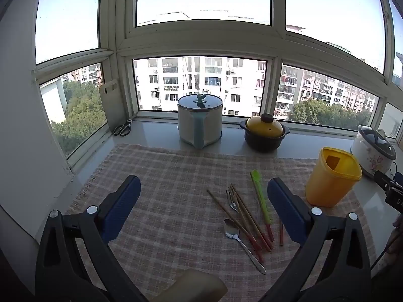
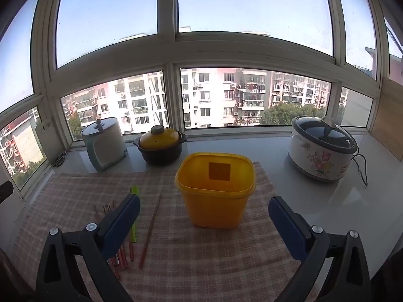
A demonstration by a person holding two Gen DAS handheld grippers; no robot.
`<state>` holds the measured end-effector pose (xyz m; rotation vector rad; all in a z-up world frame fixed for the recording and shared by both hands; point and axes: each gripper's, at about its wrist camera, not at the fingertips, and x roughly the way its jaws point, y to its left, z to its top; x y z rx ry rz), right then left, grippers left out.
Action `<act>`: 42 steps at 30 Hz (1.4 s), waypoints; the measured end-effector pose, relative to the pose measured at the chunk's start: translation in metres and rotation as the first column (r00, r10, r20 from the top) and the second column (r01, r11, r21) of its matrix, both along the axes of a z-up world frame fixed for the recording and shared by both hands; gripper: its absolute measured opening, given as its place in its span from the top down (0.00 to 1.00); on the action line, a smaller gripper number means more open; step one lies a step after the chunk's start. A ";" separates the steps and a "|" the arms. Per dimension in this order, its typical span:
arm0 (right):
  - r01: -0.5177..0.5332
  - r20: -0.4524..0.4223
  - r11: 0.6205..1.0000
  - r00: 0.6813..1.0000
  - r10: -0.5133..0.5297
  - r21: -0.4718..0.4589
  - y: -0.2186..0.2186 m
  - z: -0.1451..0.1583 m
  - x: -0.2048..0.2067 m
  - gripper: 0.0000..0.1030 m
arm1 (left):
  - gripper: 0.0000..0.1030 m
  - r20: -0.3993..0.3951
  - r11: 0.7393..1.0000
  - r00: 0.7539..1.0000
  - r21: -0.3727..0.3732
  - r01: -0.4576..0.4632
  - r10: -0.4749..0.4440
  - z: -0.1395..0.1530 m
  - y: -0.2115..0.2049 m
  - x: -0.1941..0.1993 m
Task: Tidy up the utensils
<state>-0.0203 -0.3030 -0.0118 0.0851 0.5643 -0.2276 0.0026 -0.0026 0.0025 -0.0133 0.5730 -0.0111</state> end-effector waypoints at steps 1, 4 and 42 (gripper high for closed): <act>0.000 0.001 1.000 1.000 0.000 0.000 0.000 0.000 0.000 0.00 | 0.00 0.003 1.000 1.000 0.000 0.000 0.000 0.001 0.000 0.000; -0.003 0.004 1.000 1.000 0.003 -0.003 0.000 0.000 -0.002 0.00 | 0.00 0.006 1.000 1.000 -0.003 0.000 0.000 0.002 0.000 -0.001; -0.035 -0.018 0.999 0.999 0.035 0.011 0.004 0.004 -0.003 0.00 | 0.00 0.011 1.000 1.000 -0.017 -0.001 0.001 0.012 0.002 -0.007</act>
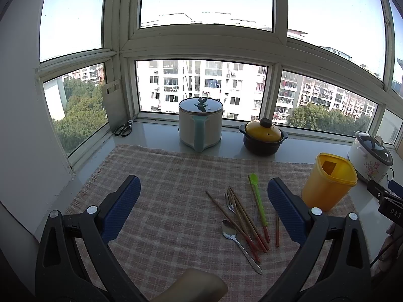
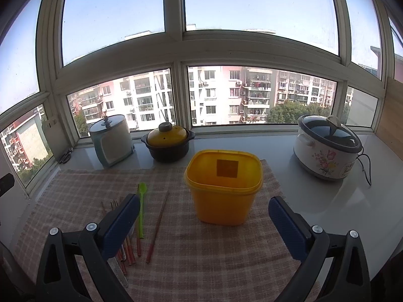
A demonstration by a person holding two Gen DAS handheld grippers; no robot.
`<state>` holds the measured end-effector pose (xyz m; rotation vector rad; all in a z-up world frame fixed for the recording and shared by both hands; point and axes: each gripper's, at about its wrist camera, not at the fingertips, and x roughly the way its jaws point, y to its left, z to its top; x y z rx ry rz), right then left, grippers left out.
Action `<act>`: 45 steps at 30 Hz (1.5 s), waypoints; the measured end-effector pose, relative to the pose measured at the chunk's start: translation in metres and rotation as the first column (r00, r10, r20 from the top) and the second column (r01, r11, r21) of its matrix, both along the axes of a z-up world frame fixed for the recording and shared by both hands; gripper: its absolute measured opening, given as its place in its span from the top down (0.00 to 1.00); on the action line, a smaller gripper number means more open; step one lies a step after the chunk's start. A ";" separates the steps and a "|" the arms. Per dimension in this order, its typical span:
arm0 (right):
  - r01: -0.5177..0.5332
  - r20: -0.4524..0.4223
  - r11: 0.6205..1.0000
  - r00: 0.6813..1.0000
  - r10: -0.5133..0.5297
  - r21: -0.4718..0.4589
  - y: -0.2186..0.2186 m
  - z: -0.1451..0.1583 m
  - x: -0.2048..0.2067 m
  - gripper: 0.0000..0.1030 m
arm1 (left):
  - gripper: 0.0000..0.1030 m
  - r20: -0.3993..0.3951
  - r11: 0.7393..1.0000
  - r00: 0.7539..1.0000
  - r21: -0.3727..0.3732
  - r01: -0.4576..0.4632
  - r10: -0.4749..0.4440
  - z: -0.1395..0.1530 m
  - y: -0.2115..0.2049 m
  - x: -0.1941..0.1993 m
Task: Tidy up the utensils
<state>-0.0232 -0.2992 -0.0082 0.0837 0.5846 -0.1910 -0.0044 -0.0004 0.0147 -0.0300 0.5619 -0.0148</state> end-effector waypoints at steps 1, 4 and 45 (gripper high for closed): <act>0.000 0.000 1.000 1.000 0.000 0.000 0.000 0.000 0.000 0.00 | 0.00 0.000 1.000 1.000 0.001 -0.001 0.001 0.000 0.000 0.000; 0.001 0.000 1.000 1.000 -0.001 -0.002 0.000 0.000 0.000 0.00 | 0.00 -0.001 1.000 1.000 0.000 0.001 -0.001 0.000 0.000 0.000; -0.143 -0.102 0.989 0.984 0.146 0.040 0.010 -0.034 0.030 0.02 | 0.04 -0.213 1.000 0.977 -0.012 0.023 -0.025 -0.070 0.010 0.023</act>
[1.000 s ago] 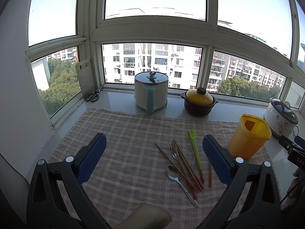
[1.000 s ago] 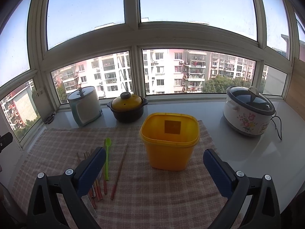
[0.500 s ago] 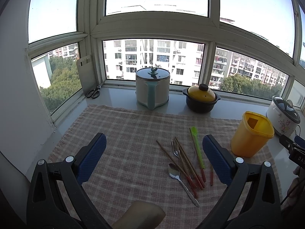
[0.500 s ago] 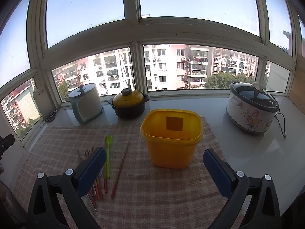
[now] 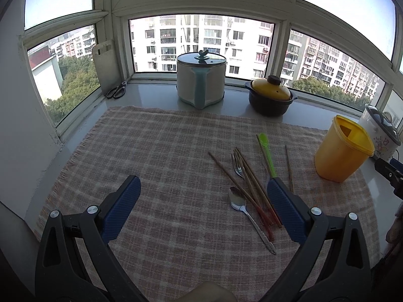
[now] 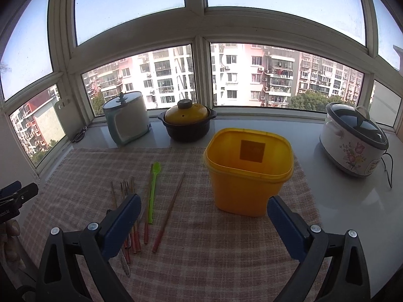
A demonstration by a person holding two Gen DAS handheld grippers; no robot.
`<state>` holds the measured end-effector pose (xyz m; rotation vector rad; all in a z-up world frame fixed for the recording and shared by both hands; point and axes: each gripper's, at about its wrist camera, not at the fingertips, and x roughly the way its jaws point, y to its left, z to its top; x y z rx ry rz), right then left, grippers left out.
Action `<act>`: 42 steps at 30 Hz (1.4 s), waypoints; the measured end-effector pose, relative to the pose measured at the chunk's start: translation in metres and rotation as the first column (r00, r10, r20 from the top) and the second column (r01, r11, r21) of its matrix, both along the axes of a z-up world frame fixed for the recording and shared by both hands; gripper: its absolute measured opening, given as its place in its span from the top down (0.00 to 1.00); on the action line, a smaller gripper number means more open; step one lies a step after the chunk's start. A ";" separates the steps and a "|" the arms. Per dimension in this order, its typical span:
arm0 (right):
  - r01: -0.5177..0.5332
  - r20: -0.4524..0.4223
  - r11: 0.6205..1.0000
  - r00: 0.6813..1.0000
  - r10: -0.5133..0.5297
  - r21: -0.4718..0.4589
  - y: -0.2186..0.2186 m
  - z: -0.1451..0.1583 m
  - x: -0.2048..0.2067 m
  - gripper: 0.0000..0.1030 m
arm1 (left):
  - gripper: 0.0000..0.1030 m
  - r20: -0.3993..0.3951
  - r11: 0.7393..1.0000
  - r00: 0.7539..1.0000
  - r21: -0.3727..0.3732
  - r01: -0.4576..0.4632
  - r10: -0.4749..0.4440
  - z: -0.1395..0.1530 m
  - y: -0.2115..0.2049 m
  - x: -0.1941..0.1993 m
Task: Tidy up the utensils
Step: 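Close the right tool on the lone red-tipped wooden chopstick while the left tool moves toward the spoon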
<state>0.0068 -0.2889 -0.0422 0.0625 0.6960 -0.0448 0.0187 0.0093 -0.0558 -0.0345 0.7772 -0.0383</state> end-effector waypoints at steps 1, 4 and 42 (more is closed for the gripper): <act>-0.009 -0.009 1.000 1.000 0.009 0.005 0.001 -0.003 0.002 0.02 | 0.08 -0.018 1.000 1.000 -0.007 0.008 -0.008 -0.006 0.000 0.001; -0.041 -0.065 0.998 0.997 0.045 0.057 0.002 -0.015 0.010 0.08 | 0.17 -0.091 0.998 0.995 -0.056 0.030 -0.035 -0.026 0.001 0.005; 0.016 -0.444 0.962 0.889 0.112 0.274 0.050 -0.133 0.117 0.77 | 0.74 -0.348 0.887 0.853 -0.393 0.244 -0.388 -0.143 -0.007 0.119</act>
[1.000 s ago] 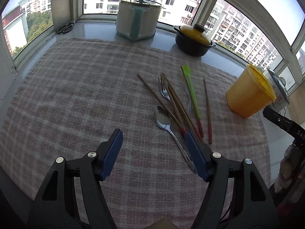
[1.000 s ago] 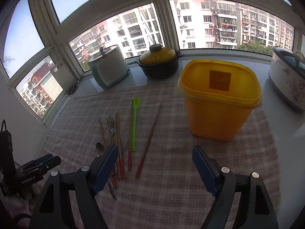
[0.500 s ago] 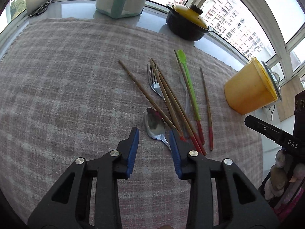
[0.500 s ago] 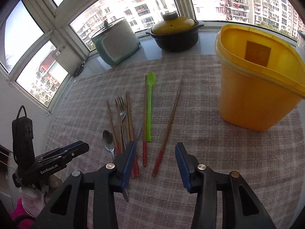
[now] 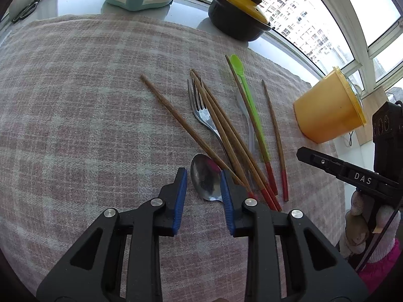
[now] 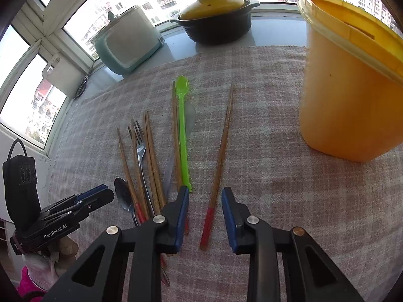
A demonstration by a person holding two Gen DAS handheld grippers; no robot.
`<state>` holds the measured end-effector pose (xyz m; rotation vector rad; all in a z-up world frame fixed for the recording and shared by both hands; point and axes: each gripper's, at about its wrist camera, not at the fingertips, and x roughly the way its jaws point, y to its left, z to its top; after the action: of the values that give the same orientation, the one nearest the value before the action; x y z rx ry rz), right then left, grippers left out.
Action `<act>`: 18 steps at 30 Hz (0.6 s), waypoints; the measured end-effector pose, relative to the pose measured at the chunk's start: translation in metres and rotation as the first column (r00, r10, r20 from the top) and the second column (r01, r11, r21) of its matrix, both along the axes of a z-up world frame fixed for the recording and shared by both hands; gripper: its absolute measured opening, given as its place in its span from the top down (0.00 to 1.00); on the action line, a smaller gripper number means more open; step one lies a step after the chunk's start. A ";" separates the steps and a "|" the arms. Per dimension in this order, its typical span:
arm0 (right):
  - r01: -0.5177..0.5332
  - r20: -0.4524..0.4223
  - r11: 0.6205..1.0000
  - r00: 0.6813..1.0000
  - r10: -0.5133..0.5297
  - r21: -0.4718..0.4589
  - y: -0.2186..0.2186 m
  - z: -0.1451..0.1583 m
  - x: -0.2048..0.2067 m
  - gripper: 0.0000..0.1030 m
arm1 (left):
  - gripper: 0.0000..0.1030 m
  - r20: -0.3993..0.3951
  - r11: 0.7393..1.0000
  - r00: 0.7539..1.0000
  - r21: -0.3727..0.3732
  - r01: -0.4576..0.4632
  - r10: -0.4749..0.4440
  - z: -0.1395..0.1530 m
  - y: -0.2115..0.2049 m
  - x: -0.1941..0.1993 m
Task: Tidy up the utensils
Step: 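Close the right tool on the lone red-tipped wooden chopstick while the left tool moves toward the spoon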
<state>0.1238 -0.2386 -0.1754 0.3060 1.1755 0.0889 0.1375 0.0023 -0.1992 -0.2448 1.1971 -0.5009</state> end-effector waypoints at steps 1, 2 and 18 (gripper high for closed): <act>0.010 -0.003 1.000 1.000 -0.010 -0.009 0.001 -0.002 0.002 0.77 | 0.74 -0.001 1.000 1.000 -0.003 0.006 -0.006 -0.001 0.000 0.001; 0.018 -0.004 1.000 1.000 -0.018 -0.018 0.003 -0.004 0.004 0.78 | 0.74 -0.002 1.000 1.000 -0.008 0.013 -0.013 -0.002 0.000 0.002; 0.012 -0.070 0.994 0.997 -0.020 -0.109 0.016 -0.026 0.025 0.88 | 0.91 -0.007 1.000 1.000 -0.018 0.019 -0.020 -0.016 -0.003 0.009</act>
<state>0.1491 -0.2225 -0.2017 0.2239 1.2434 0.0001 0.1469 -0.0002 -0.2152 -0.2504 1.2038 -0.5281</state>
